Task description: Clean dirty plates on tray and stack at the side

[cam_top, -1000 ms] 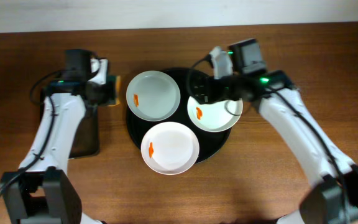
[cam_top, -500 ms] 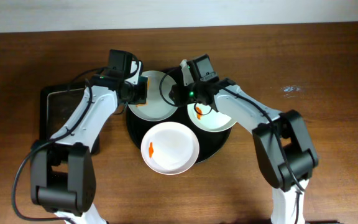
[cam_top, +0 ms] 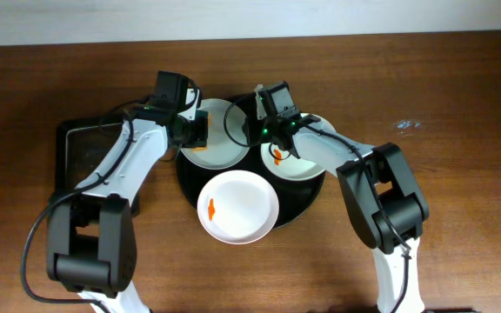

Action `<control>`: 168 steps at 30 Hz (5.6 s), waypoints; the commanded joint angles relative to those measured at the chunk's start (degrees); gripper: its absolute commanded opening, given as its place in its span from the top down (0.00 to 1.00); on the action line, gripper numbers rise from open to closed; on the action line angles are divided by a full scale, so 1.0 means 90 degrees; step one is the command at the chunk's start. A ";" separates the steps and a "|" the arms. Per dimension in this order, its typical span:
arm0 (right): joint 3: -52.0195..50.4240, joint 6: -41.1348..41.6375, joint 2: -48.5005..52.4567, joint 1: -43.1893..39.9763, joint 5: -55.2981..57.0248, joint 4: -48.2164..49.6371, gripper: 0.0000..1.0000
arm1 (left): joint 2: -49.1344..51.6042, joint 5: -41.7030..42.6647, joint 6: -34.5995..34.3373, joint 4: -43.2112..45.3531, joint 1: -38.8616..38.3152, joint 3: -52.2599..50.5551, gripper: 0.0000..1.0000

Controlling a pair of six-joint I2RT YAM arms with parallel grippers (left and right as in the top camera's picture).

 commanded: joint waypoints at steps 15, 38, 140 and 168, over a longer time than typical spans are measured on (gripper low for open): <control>0.0085 0.0294 0.0155 0.0017 0.0109 -0.0078 0.96 | 0.1372 -0.0129 -0.0794 0.0294 -0.0155 0.0029 1.00; 0.0085 0.0287 0.0153 0.0022 0.0143 -0.0323 0.96 | 0.1460 -0.2290 -0.2081 -0.2011 -0.0168 0.1666 1.00; 0.1382 -0.0121 -0.0772 -0.6113 0.1251 -0.5593 0.73 | 0.1401 -0.0226 -0.0425 -0.1702 -0.0211 0.2229 0.49; 0.1537 -0.0933 -0.3490 -0.3432 -0.0865 -0.6443 0.37 | 0.1894 -0.2795 -0.0644 -0.0991 -0.0930 0.1219 0.82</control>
